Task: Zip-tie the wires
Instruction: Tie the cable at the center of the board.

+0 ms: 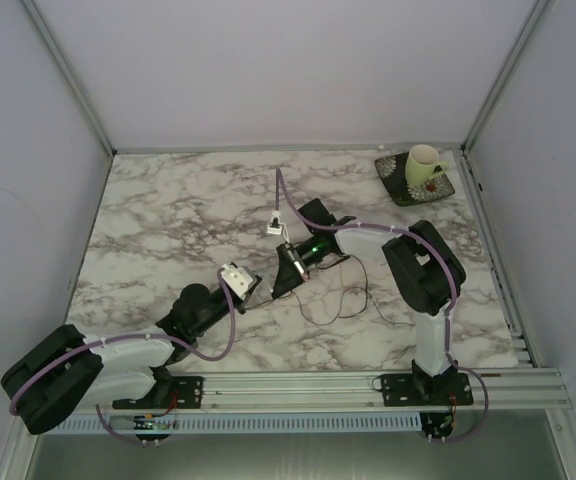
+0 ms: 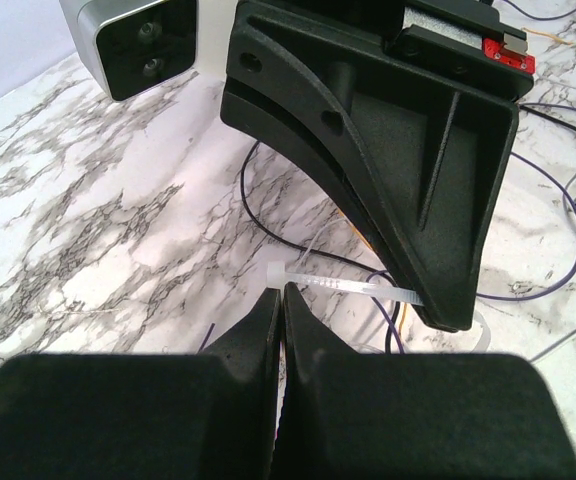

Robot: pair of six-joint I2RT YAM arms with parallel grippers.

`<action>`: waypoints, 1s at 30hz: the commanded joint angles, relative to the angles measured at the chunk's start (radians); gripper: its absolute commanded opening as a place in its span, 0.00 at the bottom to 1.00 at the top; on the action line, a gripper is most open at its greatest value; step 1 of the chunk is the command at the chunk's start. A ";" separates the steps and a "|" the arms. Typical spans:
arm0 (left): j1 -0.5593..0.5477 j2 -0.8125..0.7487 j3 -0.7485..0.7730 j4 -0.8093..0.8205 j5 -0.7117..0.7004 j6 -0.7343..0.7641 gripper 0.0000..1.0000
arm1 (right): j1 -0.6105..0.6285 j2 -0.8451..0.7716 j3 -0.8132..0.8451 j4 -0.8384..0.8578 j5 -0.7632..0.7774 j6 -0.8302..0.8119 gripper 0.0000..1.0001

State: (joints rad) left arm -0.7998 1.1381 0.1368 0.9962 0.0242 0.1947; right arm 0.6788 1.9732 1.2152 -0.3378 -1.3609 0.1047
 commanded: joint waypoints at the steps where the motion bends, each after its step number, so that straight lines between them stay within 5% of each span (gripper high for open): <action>1: -0.007 0.003 0.002 0.008 -0.001 0.015 0.00 | 0.006 -0.001 0.044 -0.021 -0.043 -0.048 0.00; 30: -0.018 0.027 -0.003 0.034 0.008 0.012 0.00 | 0.005 0.056 0.150 -0.037 -0.023 -0.017 0.00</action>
State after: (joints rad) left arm -0.8062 1.1503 0.1368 0.9974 0.0242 0.1947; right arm 0.6823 2.0171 1.3128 -0.3828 -1.3636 0.0898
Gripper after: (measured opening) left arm 0.005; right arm 0.004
